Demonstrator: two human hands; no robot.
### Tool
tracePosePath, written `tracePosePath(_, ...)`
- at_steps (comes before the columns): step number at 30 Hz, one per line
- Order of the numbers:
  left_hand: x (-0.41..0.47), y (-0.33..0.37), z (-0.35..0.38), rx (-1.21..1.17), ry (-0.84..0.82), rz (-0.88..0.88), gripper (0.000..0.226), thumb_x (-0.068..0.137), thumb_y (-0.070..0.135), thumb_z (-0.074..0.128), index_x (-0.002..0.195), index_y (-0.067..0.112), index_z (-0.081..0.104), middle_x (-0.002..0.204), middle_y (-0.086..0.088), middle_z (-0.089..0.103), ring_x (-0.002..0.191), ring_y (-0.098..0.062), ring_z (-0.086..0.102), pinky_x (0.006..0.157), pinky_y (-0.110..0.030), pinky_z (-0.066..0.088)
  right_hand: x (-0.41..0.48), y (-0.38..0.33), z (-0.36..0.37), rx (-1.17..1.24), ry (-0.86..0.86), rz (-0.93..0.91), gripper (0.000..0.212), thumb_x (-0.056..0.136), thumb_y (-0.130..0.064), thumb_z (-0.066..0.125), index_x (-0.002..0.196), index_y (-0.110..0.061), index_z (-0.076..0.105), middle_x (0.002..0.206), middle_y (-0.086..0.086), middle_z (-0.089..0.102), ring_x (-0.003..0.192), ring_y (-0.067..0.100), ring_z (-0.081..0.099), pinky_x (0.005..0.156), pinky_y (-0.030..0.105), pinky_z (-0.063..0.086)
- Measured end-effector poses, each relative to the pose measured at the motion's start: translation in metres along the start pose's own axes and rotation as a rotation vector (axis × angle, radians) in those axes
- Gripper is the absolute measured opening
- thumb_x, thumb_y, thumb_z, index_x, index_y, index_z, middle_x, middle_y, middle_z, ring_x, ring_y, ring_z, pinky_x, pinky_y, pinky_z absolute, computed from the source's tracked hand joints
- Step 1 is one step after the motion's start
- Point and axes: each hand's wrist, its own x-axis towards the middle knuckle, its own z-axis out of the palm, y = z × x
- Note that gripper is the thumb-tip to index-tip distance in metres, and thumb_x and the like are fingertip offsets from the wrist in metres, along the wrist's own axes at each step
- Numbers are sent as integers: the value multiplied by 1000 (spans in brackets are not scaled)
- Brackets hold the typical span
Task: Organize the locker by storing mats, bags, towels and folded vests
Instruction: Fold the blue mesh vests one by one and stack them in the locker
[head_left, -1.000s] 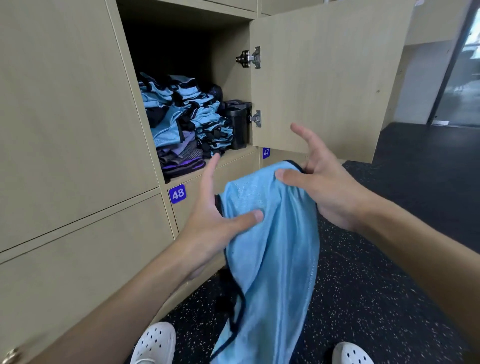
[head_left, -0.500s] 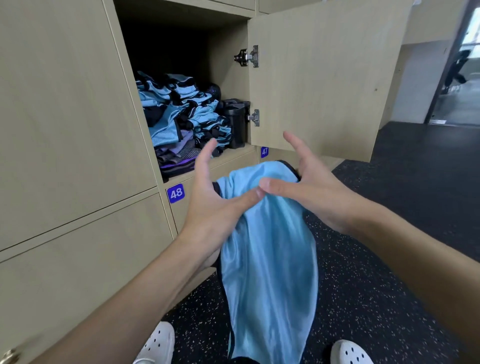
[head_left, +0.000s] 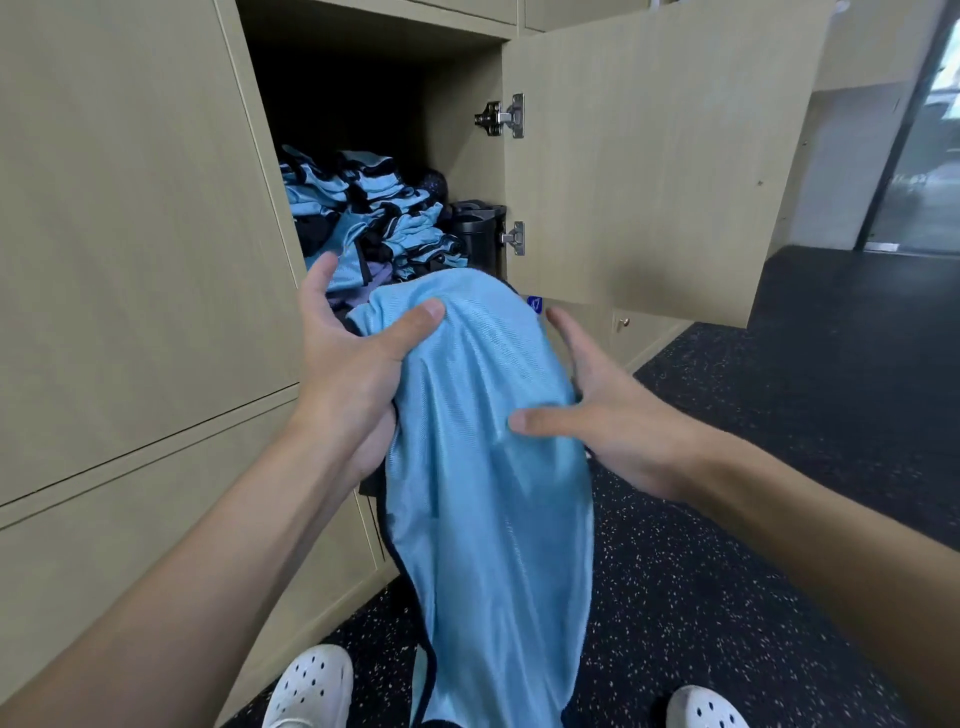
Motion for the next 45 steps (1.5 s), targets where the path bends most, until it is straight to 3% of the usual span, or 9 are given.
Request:
tracePosePath(4, -11, -14, -4, 66, -71, -320, 106, 69, 25, 88, 152, 32, 21, 125, 0, 65, 90, -10, 74, 72, -31, 62, 9, -9, 0, 202, 248, -84, 103, 80, 4, 71, 149, -50, 17, 155, 13, 29, 131, 27, 51, 108, 54, 41)
tracePosePath(8, -17, -16, 0, 7, -88, -381, 105, 80, 0, 75, 156, 36, 13, 111, -7, 68, 76, -16, 75, 57, -32, 60, 9, -3, -3, 93, 230, -77, 117, 61, -30, 92, 144, -60, 15, 164, 7, 11, 143, 19, 35, 115, 54, 32)
tracePosePath(13, -10, -7, 5, 35, 28, -248, 95, 83, 0, 74, 154, 31, 19, 105, 5, 68, 86, -14, 74, 75, -36, 61, 5, 8, 5, -10, 135, -84, 115, 70, 0, 83, 145, -57, 18, 156, -11, 23, 133, 14, 47, 95, 33, 53)
tracePosePath(19, -38, -21, 4, 38, -221, -535, 123, 63, 18, 79, 157, 38, 3, 88, 6, 78, 82, -12, 75, 62, -28, 60, 10, -7, 2, 132, 323, -115, 102, 82, 12, 66, 142, -58, 24, 154, 8, 32, 114, 25, 64, 93, 45, 55)
tracePosePath(24, -34, -18, 11, 28, -153, -383, 106, 78, -3, 73, 152, 49, 18, 106, -5, 76, 95, -23, 74, 78, -39, 61, 6, -9, -5, 139, 363, -127, 101, 83, 1, 72, 147, -54, 17, 143, -1, 45, 113, 21, 65, 98, 45, 52)
tracePosePath(29, -22, -7, 8, 30, 28, -284, 93, 84, 2, 73, 151, 42, 22, 113, -1, 72, 94, -22, 74, 80, -47, 60, 3, 6, 3, -25, 111, -15, 124, 61, -5, 90, 146, -57, 16, 144, -6, 47, 120, 17, 61, 99, 41, 52)
tracePosePath(36, -50, -22, 13, -3, -139, -515, 112, 78, -4, 73, 153, 48, 9, 93, 2, 77, 87, -20, 75, 75, -42, 58, 12, 3, -1, 89, 338, -129, 98, 79, -2, 77, 142, -56, 24, 148, 4, 37, 121, 23, 60, 102, 47, 49)
tracePosePath(41, -24, -11, 4, 62, 70, -353, 100, 80, -8, 71, 151, 42, 22, 110, -2, 73, 98, -25, 72, 85, -48, 58, 8, 4, -9, 28, 172, 25, 108, 77, 3, 77, 147, -55, 17, 148, 11, 43, 123, 26, 59, 108, 50, 42)
tracePosePath(45, -20, -5, -4, 74, 159, -399, 96, 83, -3, 71, 153, 36, 18, 108, -4, 71, 81, -19, 68, 84, -43, 57, 12, 0, -17, 36, 373, -3, 92, 76, -1, 79, 138, -52, 35, 147, 14, 38, 133, 29, 48, 110, 52, 40)
